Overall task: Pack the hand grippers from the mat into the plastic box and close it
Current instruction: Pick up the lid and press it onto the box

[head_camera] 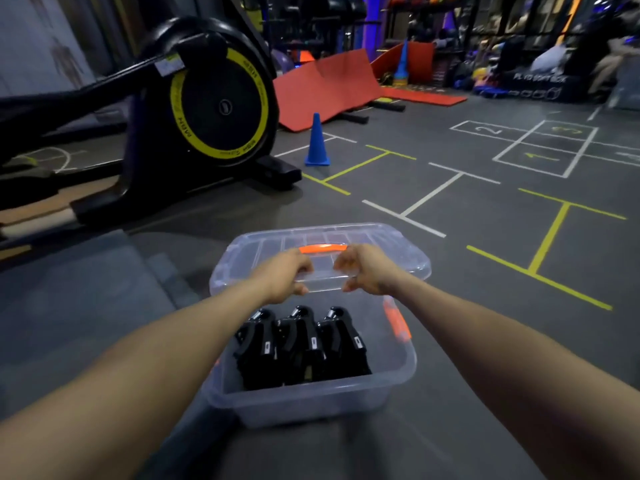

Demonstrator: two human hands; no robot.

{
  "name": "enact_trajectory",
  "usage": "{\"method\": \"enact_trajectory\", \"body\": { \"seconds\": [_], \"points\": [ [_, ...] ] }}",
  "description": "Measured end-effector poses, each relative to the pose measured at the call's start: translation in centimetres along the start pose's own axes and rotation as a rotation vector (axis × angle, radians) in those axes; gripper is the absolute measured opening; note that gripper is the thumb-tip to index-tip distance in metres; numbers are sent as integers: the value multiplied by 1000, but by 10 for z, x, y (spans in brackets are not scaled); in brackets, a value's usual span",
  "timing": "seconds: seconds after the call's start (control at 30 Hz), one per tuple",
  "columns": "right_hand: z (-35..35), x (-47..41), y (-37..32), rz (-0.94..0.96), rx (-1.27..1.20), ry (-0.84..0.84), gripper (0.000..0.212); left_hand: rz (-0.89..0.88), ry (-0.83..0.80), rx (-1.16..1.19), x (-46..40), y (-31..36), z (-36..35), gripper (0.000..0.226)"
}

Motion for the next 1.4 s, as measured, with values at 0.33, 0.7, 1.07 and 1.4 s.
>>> {"method": "enact_trajectory", "body": {
  "seconds": [0.33,0.7,1.07,1.4],
  "points": [
    [-75,25,12,23,7,-188,41,129,-91,70,38,-36,-66,44],
    [-112,61,20,38,126,-354,37,138,-196,13,77,-29,-102,34],
    [-103,62,41,-30,55,-319,35,118,-196,-22,62,-18,-102,21],
    [-53,33,133,-338,67,13,45,11,-208,-2,-5,50,-136,72]
  ]
}}
Point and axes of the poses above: each hand's wrist, its own x-axis away from the middle knuckle, its own z-axis out of the back of the hand, y = z × x, the point moved 7 cm from there along -x, towards the middle knuckle, and after that the axes turned 8 degrees about y, right-handed, at the moved point
